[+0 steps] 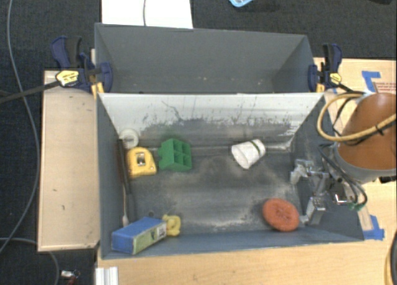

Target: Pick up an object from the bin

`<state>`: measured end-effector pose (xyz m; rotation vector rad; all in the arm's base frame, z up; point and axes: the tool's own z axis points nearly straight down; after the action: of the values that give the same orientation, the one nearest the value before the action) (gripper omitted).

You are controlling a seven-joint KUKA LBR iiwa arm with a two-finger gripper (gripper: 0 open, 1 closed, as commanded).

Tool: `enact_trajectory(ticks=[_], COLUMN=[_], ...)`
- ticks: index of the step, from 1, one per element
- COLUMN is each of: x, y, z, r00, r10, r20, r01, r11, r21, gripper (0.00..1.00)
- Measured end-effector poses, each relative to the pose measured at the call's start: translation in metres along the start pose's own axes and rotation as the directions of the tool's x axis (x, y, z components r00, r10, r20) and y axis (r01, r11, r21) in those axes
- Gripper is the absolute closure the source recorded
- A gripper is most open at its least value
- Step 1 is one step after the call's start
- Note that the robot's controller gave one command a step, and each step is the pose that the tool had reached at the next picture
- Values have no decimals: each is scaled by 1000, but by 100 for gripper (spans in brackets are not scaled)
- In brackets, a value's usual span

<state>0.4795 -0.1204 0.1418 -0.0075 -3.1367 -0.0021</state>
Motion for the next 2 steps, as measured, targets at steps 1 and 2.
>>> enact_trajectory(ticks=[1,2], x=[-2,1], y=[0,6], z=[-4,69], r00=[1000,998], r10=[-6,-67], r20=[7,8], r01=[6,67], r11=[1000,998], r21=[2,2], gripper=[0,0])
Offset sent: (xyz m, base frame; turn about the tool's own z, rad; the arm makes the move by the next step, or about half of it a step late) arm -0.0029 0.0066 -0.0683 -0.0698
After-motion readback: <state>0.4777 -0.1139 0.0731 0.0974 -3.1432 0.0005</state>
